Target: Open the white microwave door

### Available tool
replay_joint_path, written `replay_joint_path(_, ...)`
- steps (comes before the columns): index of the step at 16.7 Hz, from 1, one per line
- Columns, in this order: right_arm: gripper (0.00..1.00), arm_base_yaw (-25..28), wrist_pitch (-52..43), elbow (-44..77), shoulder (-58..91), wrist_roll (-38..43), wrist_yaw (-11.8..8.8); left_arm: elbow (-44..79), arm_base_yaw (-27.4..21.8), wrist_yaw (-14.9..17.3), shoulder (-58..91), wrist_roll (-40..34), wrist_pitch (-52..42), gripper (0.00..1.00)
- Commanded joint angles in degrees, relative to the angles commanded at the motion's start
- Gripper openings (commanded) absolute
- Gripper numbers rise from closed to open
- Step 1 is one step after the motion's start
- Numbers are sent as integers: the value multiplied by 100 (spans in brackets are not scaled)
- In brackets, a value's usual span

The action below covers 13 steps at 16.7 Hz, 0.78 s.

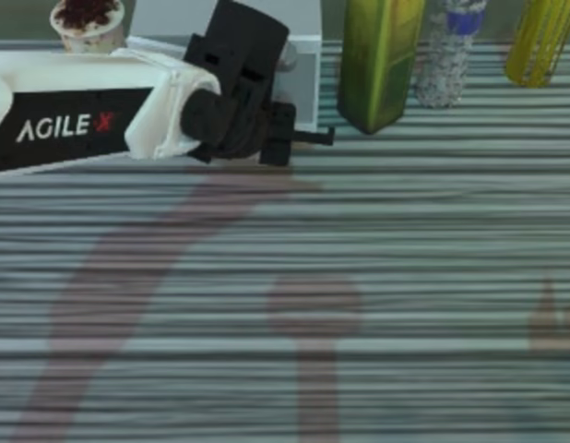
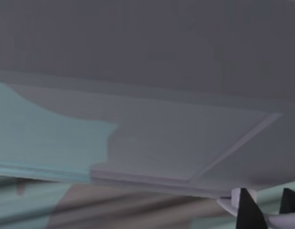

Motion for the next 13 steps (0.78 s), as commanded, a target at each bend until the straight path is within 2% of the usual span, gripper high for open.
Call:
replay_joint_path(8,100,0,0,0,0,0,0,-298,82,267,-212,316,153,0)
replay_joint_path(13,100,0,0,0,0,0,0,-336,95,290,-227,352,162,0)
